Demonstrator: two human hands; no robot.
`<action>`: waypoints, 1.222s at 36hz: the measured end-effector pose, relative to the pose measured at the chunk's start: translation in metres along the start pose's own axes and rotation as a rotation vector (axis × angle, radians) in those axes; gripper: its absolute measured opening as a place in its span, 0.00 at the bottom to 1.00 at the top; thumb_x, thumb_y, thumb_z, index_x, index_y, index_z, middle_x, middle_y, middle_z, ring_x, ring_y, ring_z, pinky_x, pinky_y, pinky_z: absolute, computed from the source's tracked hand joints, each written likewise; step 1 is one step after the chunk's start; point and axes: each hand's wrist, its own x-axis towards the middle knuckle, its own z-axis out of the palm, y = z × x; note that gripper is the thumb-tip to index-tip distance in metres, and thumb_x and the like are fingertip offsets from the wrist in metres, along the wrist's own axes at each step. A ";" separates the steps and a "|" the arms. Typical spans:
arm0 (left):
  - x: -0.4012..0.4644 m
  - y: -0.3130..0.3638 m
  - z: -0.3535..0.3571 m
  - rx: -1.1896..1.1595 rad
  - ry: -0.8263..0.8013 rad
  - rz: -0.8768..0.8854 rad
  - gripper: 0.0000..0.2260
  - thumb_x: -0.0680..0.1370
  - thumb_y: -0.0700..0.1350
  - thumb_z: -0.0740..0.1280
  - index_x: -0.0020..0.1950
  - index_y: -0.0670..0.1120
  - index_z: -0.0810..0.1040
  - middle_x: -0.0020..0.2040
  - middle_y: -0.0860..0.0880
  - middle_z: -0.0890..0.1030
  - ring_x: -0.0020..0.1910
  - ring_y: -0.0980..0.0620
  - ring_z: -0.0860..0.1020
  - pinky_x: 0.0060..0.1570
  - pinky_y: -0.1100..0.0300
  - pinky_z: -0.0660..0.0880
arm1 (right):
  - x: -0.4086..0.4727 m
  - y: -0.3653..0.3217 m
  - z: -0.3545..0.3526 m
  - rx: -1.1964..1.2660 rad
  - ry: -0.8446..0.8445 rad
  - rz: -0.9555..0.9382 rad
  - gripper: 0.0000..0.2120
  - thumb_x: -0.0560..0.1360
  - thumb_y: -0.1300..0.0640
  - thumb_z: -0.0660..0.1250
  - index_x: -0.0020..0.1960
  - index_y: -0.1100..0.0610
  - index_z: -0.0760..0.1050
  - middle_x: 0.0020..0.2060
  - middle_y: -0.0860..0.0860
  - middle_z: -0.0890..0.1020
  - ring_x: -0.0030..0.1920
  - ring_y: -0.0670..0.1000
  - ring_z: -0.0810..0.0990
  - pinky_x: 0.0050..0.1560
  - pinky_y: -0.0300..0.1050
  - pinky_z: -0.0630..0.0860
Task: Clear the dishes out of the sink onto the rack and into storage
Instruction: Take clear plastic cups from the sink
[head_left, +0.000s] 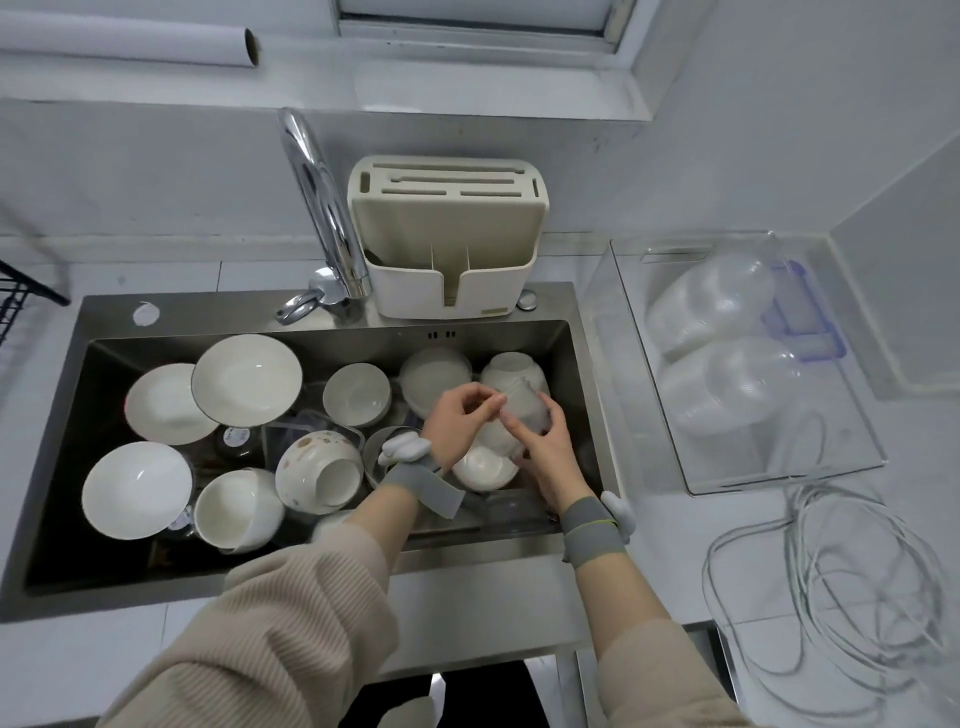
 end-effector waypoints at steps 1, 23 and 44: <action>0.000 0.001 -0.001 -0.002 0.000 0.002 0.05 0.78 0.44 0.69 0.47 0.43 0.82 0.36 0.54 0.82 0.36 0.62 0.79 0.41 0.70 0.74 | -0.001 -0.001 0.001 0.057 -0.005 0.033 0.39 0.69 0.50 0.75 0.74 0.46 0.59 0.72 0.52 0.65 0.67 0.54 0.70 0.59 0.54 0.76; -0.023 0.033 -0.048 0.137 0.429 -0.090 0.08 0.81 0.42 0.62 0.58 0.41 0.76 0.51 0.47 0.83 0.51 0.49 0.79 0.55 0.52 0.75 | -0.008 0.025 0.012 0.286 0.027 0.174 0.36 0.68 0.46 0.75 0.71 0.47 0.63 0.67 0.51 0.71 0.66 0.54 0.72 0.54 0.53 0.80; -0.058 0.017 -0.070 0.562 -0.102 0.046 0.13 0.81 0.36 0.59 0.58 0.44 0.81 0.57 0.47 0.82 0.61 0.45 0.74 0.64 0.56 0.64 | -0.025 0.030 0.076 0.651 -0.179 0.201 0.27 0.77 0.43 0.62 0.66 0.62 0.73 0.62 0.62 0.76 0.61 0.60 0.76 0.64 0.59 0.71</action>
